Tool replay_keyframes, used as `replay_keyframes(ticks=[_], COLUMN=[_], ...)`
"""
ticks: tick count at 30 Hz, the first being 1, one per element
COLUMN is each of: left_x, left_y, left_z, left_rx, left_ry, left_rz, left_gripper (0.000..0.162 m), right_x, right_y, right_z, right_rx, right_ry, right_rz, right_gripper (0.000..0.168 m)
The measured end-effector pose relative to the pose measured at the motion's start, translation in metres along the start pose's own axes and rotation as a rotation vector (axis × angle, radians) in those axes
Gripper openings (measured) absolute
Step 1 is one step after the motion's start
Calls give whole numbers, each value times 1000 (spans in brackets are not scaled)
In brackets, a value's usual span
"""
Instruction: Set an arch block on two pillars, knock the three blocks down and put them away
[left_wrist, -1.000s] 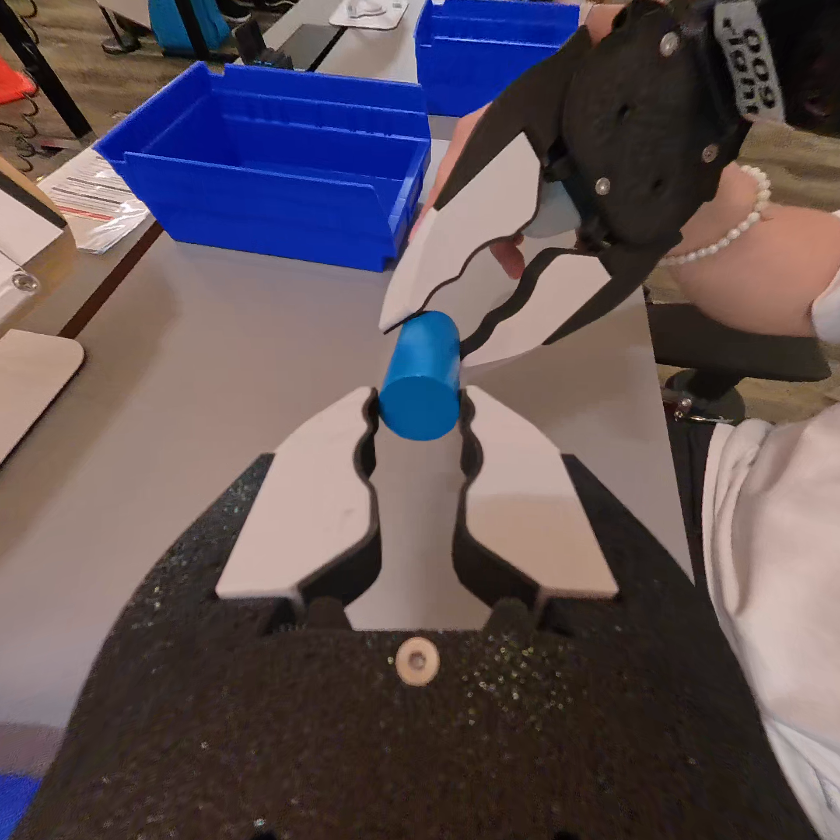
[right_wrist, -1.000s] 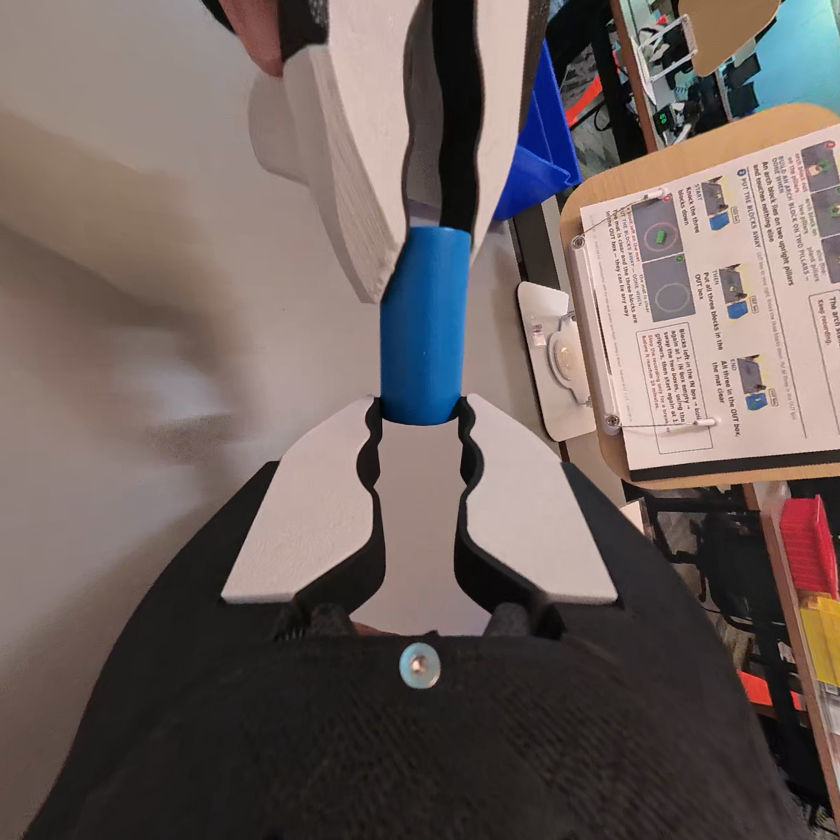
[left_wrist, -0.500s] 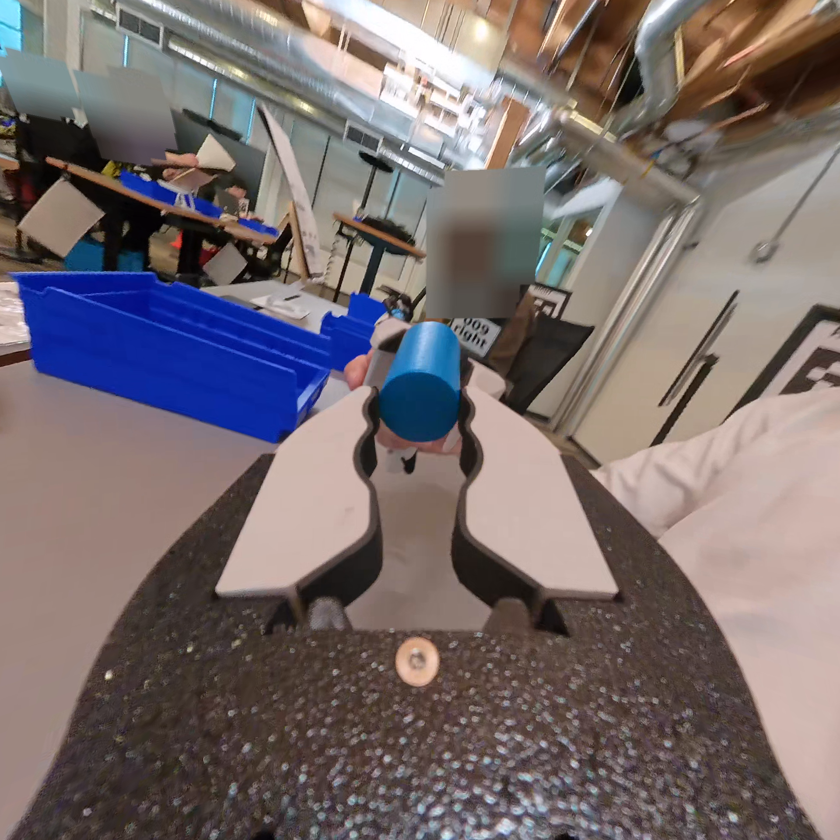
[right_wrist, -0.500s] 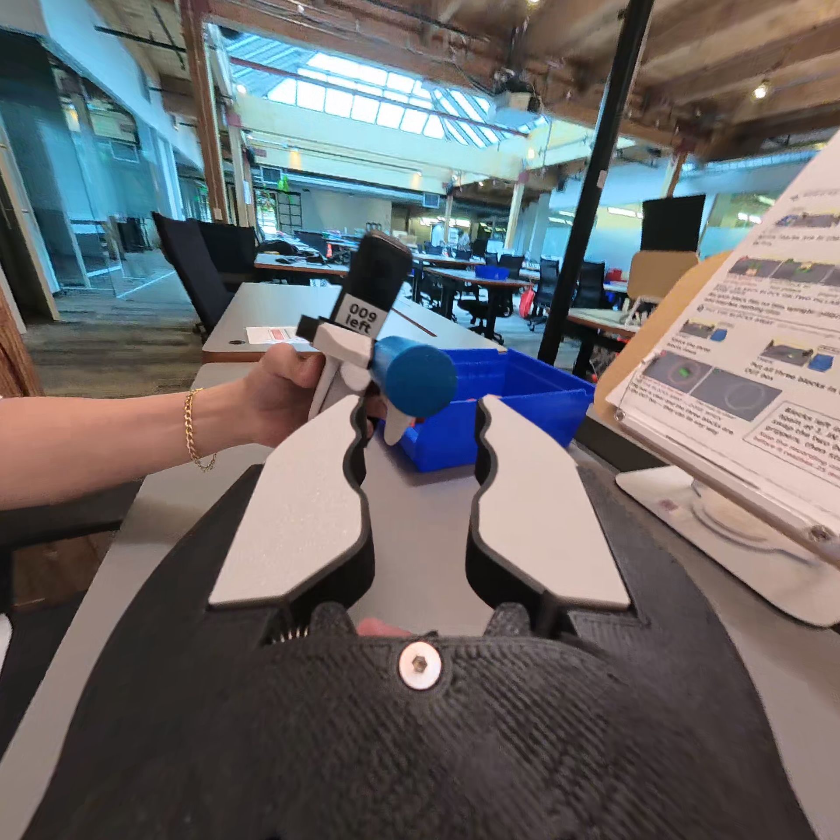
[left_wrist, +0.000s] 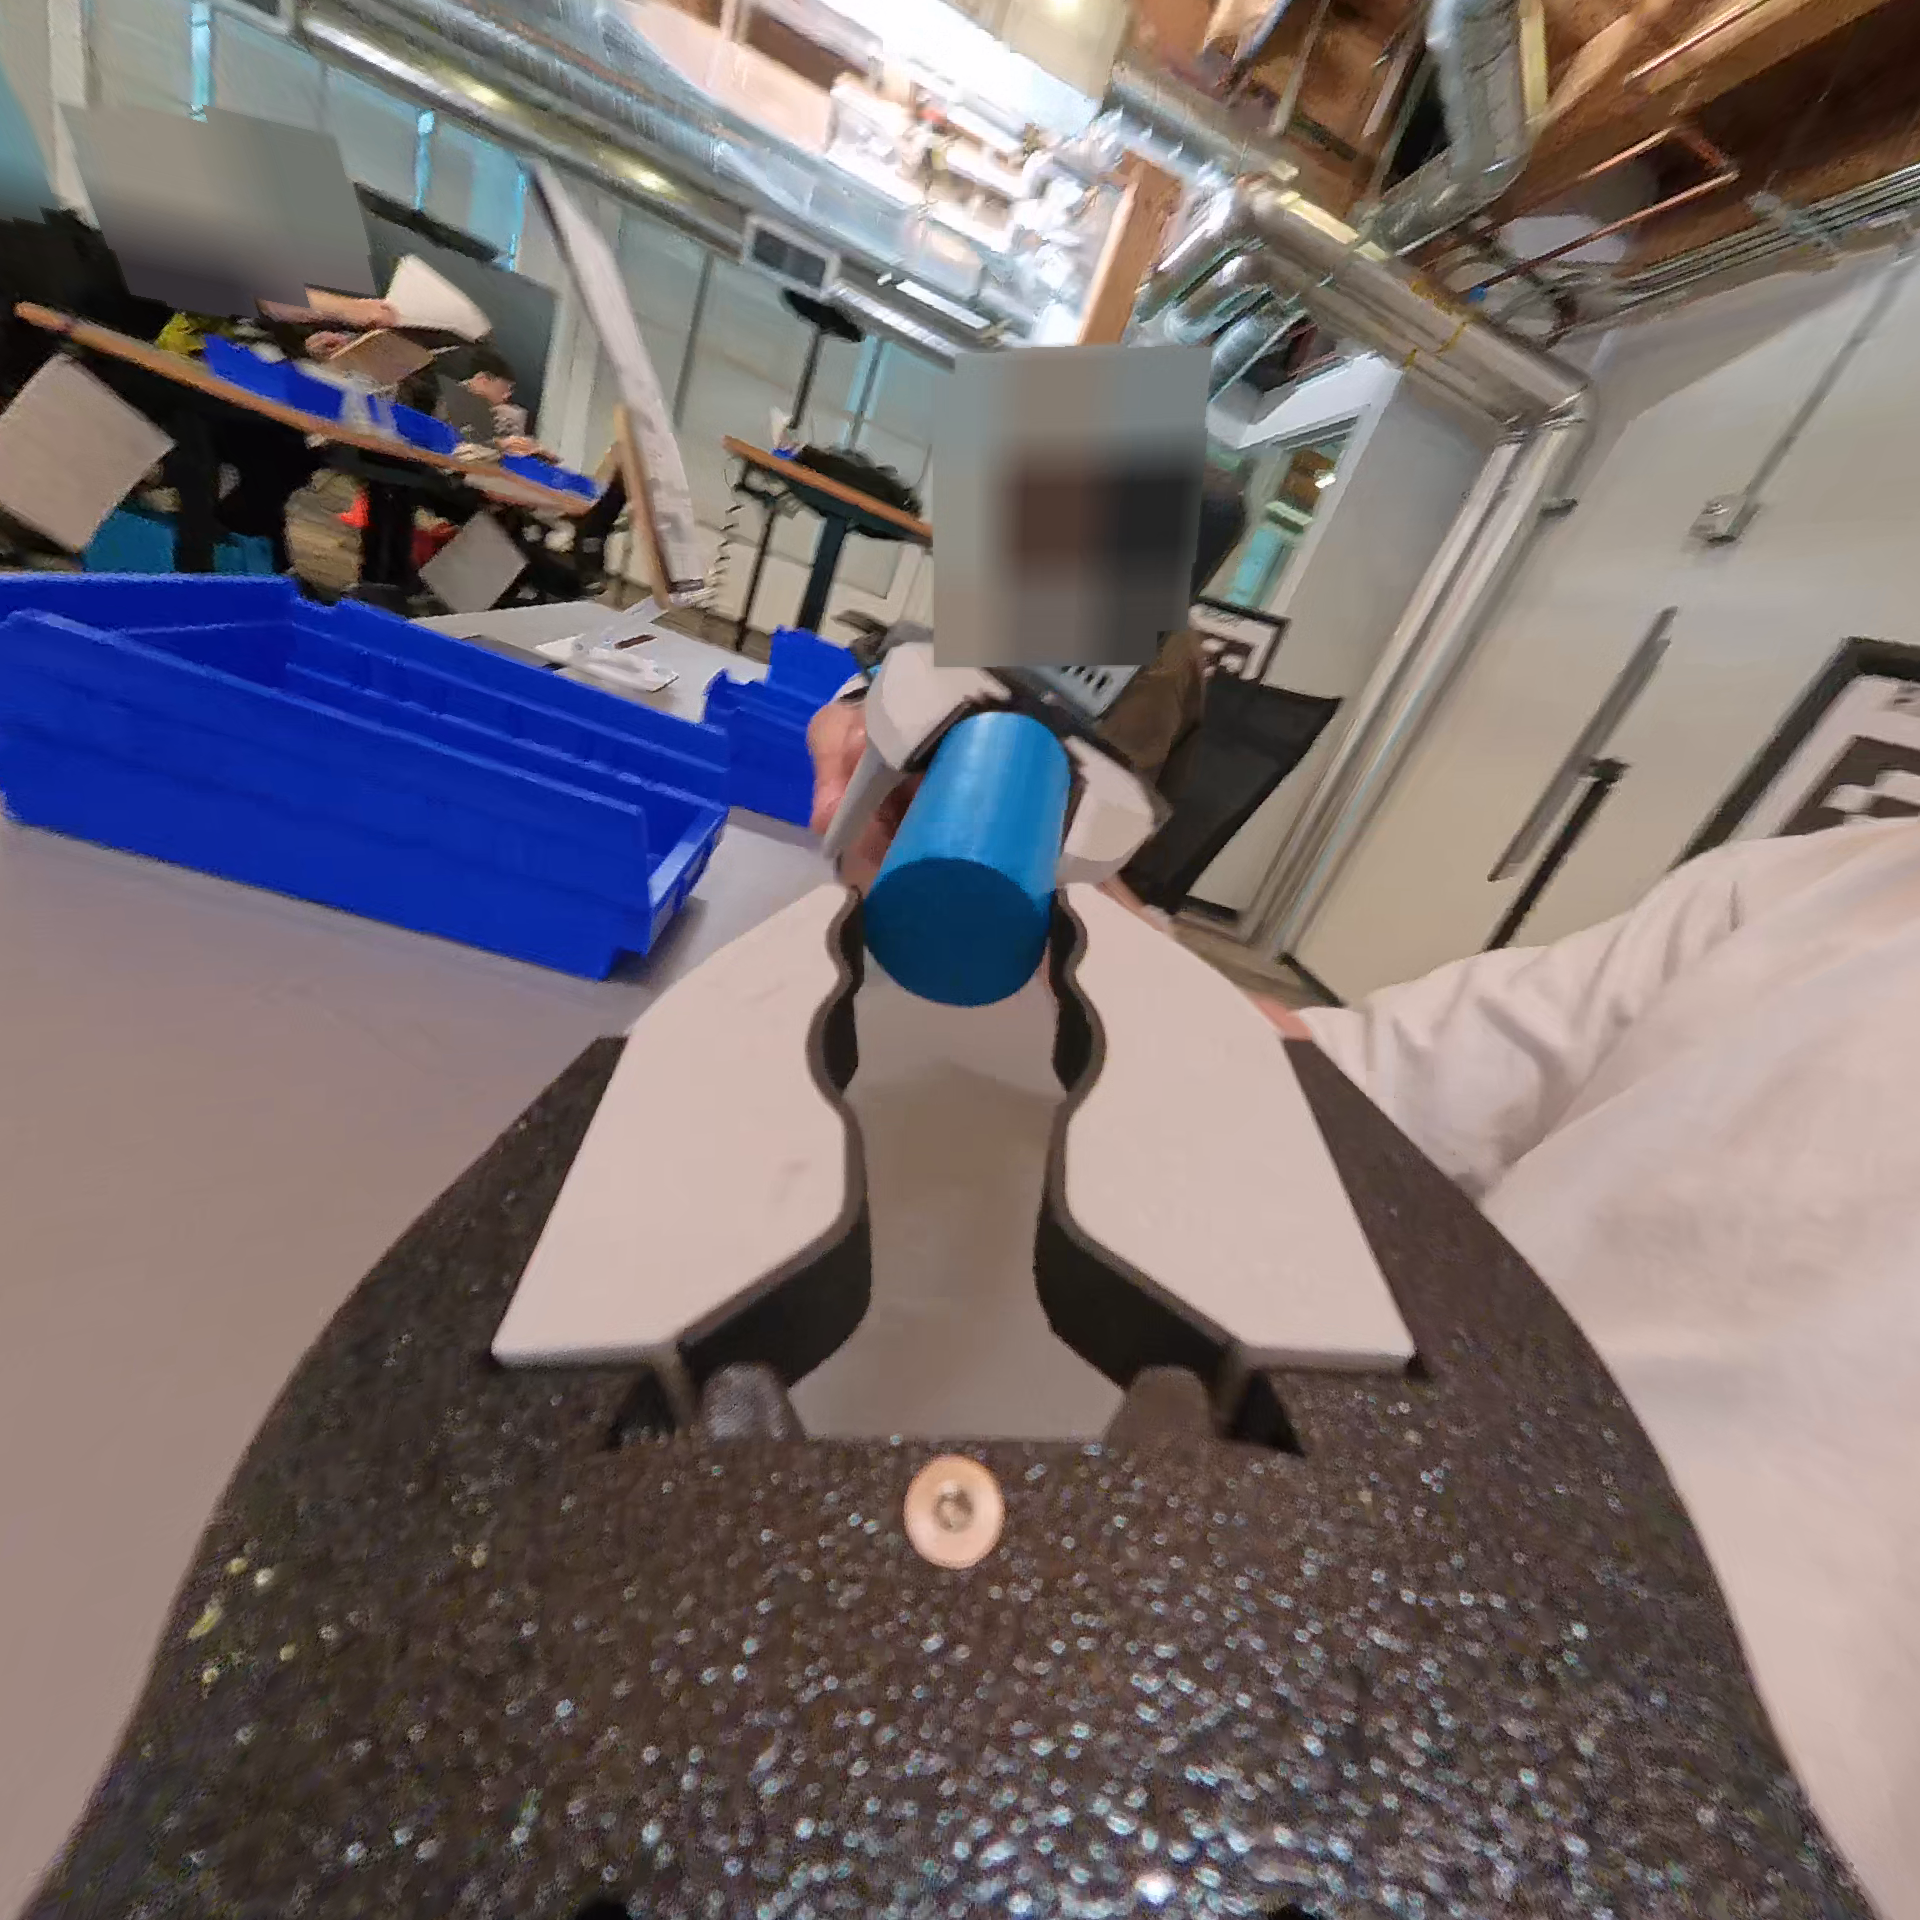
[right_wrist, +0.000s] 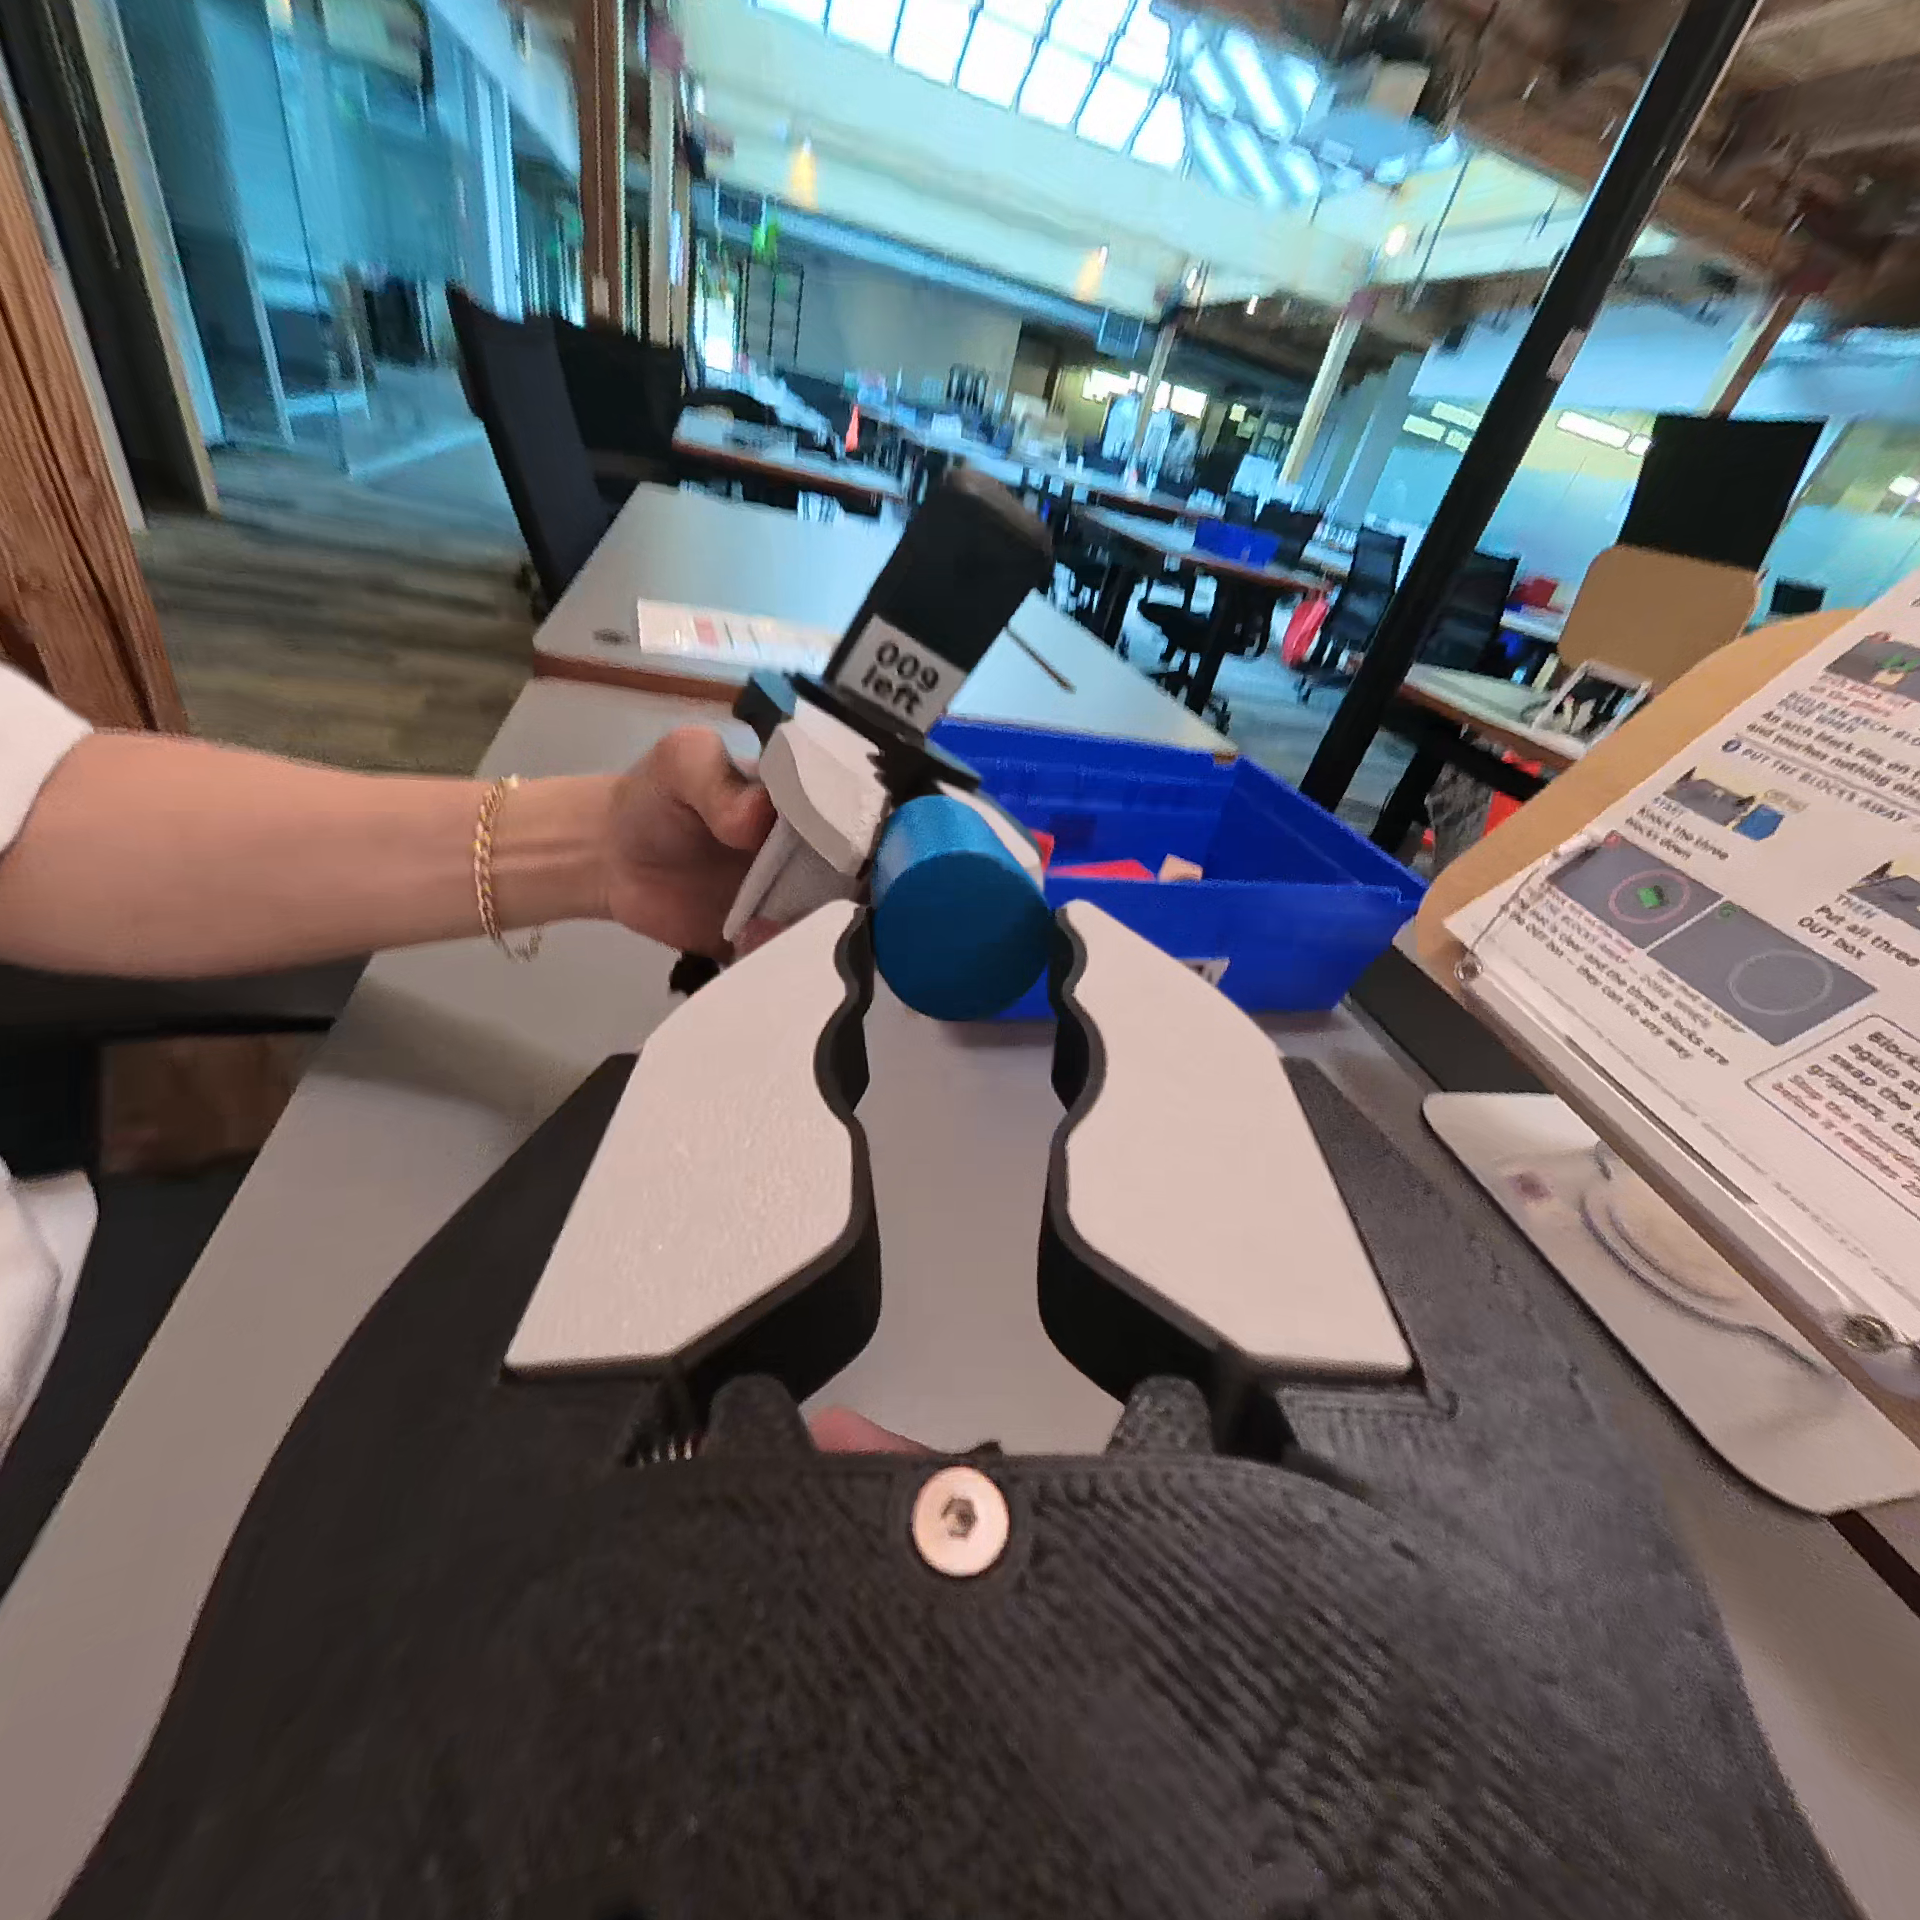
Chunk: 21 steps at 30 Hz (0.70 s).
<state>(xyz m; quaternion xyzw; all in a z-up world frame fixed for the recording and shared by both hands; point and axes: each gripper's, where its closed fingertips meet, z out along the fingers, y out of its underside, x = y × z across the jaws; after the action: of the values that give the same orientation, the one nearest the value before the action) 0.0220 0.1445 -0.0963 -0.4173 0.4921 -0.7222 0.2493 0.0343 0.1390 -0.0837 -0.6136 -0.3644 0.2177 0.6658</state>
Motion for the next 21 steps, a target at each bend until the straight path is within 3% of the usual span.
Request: replay_keyframes(ticks=[3, 10, 14, 16, 21], left_x=[-20, -32, -29, -28, -25], left_y=[8, 32, 47, 55, 66], left_z=[-7, -25, -27, -27, -30], left_rx=[-37, -187, -238, -252, -261], left_ry=[-165, -389, -405, -402, -389], left_rz=[28, 161, 158, 140, 122], left_gripper=[65, 64, 61, 61, 60], right_x=[18, 119, 163, 165, 157], right_y=[16, 88, 128, 152, 189], right_z=[-3, -34, -38, -42, -52], right_rx=[-211, -808, -924, -992, -1175], right_ry=[-4, -13, 94, 92, 14], right_rz=[-71, -29, 103, 168, 105], right_gripper=[33, 33, 33, 33, 33])
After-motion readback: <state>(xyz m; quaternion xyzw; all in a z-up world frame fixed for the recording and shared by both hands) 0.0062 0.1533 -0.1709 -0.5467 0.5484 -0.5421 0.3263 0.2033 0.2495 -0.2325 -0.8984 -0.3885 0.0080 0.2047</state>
